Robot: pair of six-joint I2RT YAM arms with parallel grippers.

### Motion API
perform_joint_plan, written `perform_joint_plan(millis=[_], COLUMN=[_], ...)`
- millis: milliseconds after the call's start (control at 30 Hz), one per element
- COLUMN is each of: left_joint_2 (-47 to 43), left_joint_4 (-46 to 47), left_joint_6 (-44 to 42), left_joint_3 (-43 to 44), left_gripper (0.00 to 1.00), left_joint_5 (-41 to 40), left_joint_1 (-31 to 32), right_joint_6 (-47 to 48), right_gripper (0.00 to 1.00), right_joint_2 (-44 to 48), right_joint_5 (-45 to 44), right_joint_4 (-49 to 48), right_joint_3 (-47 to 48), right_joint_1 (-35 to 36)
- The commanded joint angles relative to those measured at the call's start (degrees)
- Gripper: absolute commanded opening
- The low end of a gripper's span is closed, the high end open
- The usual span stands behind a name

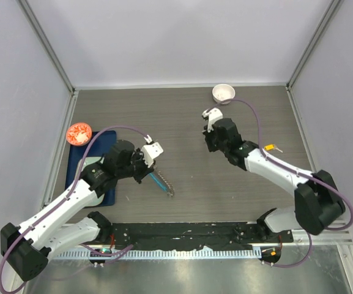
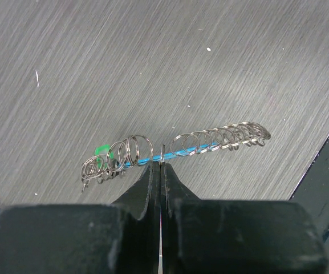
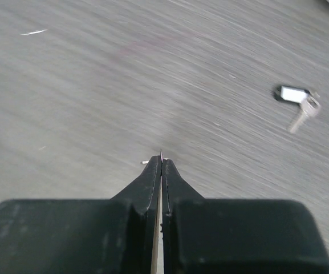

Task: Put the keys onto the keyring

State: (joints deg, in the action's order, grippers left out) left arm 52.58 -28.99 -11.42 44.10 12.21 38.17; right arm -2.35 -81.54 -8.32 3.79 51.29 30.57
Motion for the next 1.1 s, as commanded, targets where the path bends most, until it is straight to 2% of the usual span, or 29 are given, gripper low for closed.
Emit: perform_joint_plan(millis=[0, 167, 300, 433, 567, 733, 1067], left_joint_2=[-0.81, -0.63, -1.51, -1.6, -0.55, 0.42, -0.37], left_joint_4=[6.49, 7.54, 10.79, 12.47, 13.88, 15.54, 21.61], left_joint_6=[-4.92, -10.28, -15.99, -21.08, -23.29, -22.16, -17.94], left_joint_3=[0.46, 0.91, -0.24, -0.24, -0.24, -1.64, -4.02], left_gripper=[0.0, 0.0, 0.0, 0.0, 0.0, 0.0, 0.0], left_joint_5=[3.7, 7.12, 10.03, 11.87, 14.86, 19.34, 21.89], left_joint_1=[-0.12, -0.12, -0.2, -0.2, -0.12, -0.12, -0.12], right_joint_6=[10.16, 17.63, 20.71, 22.38, 22.48, 22.39, 24.41], right_gripper=[0.01, 0.03, 0.04, 0.04, 0.04, 0.04, 0.01], right_joint_2=[8.56, 13.94, 17.2, 18.69, 20.27, 21.33, 23.0], right_joint_5=[7.51, 17.18, 25.18, 30.62, 33.62, 35.65, 32.49], right_joint_4=[-8.27, -13.89, -21.88, -23.39, -25.67, -27.35, -26.21], right_joint_3=[-5.13, -10.4, -15.06, -16.39, -17.79, -18.33, -19.38], right_joint_1=[5.89, 11.44, 12.41, 13.11, 14.43, 16.53, 20.58])
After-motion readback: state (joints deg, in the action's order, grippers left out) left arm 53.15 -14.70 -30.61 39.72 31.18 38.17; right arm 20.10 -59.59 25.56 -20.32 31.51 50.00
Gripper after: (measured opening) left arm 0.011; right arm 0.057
